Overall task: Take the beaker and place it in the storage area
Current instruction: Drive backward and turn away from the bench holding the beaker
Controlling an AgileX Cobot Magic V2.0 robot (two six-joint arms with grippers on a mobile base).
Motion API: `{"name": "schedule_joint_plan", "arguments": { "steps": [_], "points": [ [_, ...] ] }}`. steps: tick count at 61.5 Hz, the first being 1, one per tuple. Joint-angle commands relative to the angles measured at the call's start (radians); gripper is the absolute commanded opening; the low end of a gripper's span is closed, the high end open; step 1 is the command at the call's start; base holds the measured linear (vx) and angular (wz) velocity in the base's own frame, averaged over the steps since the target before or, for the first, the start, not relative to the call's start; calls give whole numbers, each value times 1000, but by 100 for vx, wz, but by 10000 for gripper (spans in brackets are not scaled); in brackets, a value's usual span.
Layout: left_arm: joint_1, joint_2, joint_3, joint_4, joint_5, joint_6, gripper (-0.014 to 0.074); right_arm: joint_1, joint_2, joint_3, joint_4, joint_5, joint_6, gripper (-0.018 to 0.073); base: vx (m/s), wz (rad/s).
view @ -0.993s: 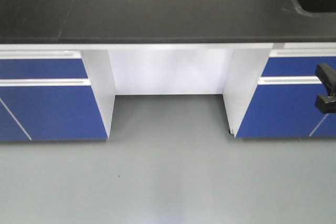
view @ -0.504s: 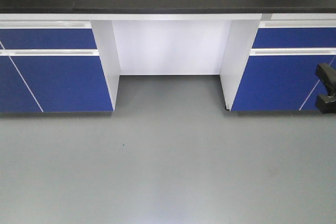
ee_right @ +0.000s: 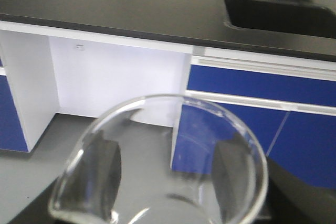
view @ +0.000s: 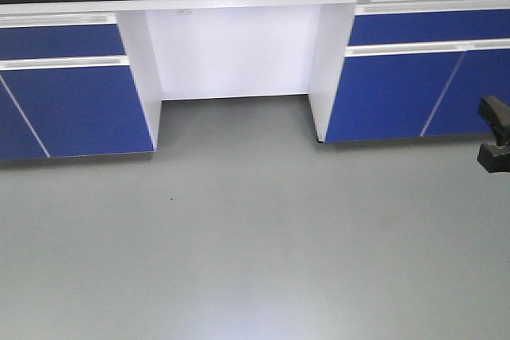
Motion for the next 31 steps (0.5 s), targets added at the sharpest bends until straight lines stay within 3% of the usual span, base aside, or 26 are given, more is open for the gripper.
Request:
{"name": "schedule_joint_plan", "arguments": {
  "steps": [1, 31],
  "points": [
    [-6, -19, 22, -6, -84, -7, -8, -2, -3, -30, 26, -9, 0, -3, -13, -32],
    [-6, -19, 22, -6, -84, -7, -8, -2, -3, -30, 26, -9, 0, -3, -9, -45]
  ]
}}
